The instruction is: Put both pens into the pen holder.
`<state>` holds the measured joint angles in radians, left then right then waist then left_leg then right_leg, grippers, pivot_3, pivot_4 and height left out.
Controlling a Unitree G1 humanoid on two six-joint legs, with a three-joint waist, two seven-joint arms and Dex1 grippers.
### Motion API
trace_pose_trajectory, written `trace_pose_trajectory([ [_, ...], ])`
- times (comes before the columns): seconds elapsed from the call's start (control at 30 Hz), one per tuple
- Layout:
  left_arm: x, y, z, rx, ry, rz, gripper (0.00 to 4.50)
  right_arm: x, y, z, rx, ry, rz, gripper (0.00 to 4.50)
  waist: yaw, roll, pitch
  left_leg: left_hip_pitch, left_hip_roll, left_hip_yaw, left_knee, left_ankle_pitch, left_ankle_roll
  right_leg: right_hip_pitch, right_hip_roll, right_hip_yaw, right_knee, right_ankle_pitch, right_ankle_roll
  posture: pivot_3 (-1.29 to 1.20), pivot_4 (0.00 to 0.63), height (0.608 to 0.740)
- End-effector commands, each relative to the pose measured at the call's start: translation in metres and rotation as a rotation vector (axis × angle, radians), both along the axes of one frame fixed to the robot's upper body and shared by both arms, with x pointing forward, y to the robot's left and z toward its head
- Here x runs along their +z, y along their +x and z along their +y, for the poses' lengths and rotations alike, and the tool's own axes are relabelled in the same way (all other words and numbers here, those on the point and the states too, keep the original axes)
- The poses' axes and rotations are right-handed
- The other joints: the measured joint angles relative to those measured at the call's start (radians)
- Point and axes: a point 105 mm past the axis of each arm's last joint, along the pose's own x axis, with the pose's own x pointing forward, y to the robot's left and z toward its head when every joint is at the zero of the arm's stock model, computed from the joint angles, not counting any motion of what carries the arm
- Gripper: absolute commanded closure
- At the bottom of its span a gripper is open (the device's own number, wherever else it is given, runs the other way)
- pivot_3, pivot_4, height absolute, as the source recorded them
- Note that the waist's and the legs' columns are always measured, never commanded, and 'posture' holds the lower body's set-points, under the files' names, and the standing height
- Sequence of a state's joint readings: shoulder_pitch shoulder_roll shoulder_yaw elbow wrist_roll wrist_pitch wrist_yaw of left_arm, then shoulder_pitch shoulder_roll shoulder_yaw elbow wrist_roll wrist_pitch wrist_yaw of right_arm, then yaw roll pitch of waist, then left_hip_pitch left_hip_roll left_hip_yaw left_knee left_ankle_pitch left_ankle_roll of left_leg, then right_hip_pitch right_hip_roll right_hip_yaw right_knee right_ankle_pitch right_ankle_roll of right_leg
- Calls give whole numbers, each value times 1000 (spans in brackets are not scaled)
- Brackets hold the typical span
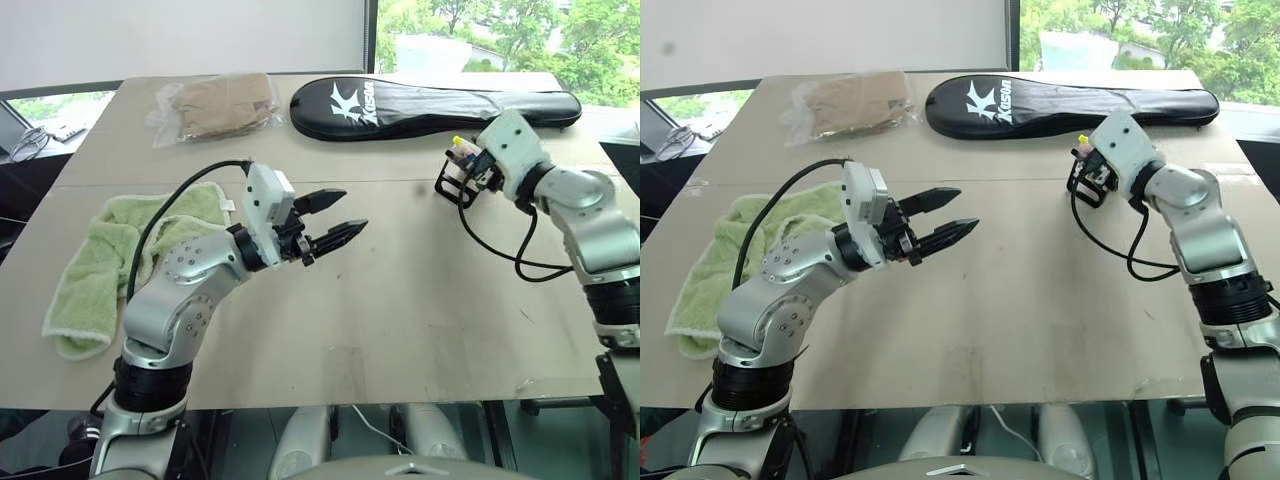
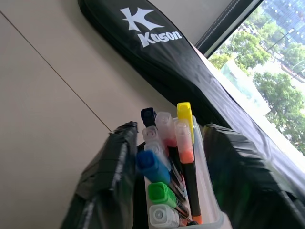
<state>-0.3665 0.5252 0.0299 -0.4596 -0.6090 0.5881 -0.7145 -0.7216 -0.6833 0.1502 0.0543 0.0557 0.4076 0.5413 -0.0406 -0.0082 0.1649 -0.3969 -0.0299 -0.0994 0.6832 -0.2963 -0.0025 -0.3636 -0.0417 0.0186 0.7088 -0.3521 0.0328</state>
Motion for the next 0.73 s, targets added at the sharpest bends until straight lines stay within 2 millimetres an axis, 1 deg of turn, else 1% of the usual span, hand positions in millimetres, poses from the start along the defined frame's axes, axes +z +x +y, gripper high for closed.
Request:
trace_pose_trajectory([
  [0.03, 8, -5, 1, 5, -9, -43, 1403, 24, -5, -8, 1, 11, -89, 411, 0, 0, 0, 0, 0, 0, 0, 0, 0, 0, 0, 0, 0, 0, 0, 0, 150, 740],
  [0.07, 8, -5, 2, 12, -14, -41, 1403, 27, -7, -8, 9, 52, -93, 20, 0, 0, 0, 0, 0, 0, 0, 0, 0, 0, 0, 0, 0, 0, 0, 0, 150, 740],
  [0.13, 7, -4, 4, 42, -19, -38, 1403, 38, -21, 1, 127, 164, -107, 20, 1, 0, 0, 0, 0, 0, 0, 0, 0, 0, 0, 0, 0, 0, 0, 0, 150, 740],
  [0.2, 7, -2, 11, 103, -49, -41, 1403, 50, -43, 5, 239, 340, -80, 20, 1, 0, 0, 0, 0, 0, 0, 0, 0, 0, 0, 0, 0, 0, 0, 0, 150, 740],
  [0.23, 8, -1, 16, 133, -66, -45, 1403, 51, -52, 3, 274, 382, -61, 20, 2, 0, 0, -1, 0, 0, 0, 0, 0, 0, 0, 0, 0, 0, 0, 0, 150, 740],
  [0.27, 6, -1, 20, 167, -71, -46, 1403, 48, -61, 2, 304, 398, -27, 20, 2, 0, 0, -1, 0, -1, 0, 0, 0, 0, 0, 0, 0, 0, 0, 0, 150, 740],
  [0.33, -5, -6, 32, 234, -49, -15, 1403, 27, -85, -2, 361, 351, 79, 20, 6, 0, 0, -1, 0, -1, 0, 0, 0, 0, 0, -1, -1, 0, 0, 0, 150, 740],
  [0.37, -15, -10, 41, 285, -26, 14, 1403, 14, -98, -6, 374, 344, 145, 20, 7, 0, 0, -1, 0, -1, 0, 0, 0, 2, 0, -1, -2, 0, 0, 0, 150, 740],
  [0.47, -36, -22, 62, 387, 3, 87, 1403, -19, -123, -22, 346, 349, 268, 20, 15, 0, 0, 0, 0, -2, -3, 0, 1, 3, -1, -2, -7, 0, 0, 0, 150, 740],
  [0.53, -44, -30, 70, 429, 11, 116, 1403, -35, -132, -32, 313, 335, 300, 20, 15, 0, 0, 0, 0, -2, -4, -1, 1, 3, -1, -1, -7, 0, 0, 0, 150, 740],
  [0.6, -53, -40, 81, 469, 24, 147, 1403, -52, -138, -45, 266, 284, 302, 20, 16, 0, 0, 2, 0, -1, -4, -1, 1, 4, -1, -1, -6, 0, 0, 0, 150, 740],
  [0.67, -58, -44, 89, 505, 26, 167, 1403, -58, -139, -52, 227, 301, 291, 20, 19, 0, 0, 4, 0, -1, -4, -1, 1, 6, -1, 0, -6, 0, 0, 0, 150, 740],
  [0.73, -58, -45, 92, 518, 23, 167, 1403, -61, -139, -54, 221, 317, 286, 20, 20, 0, 0, 7, 0, -1, -5, -1, 1, 8, -1, 0, -6, 0, 0, 0, 150, 740],
])
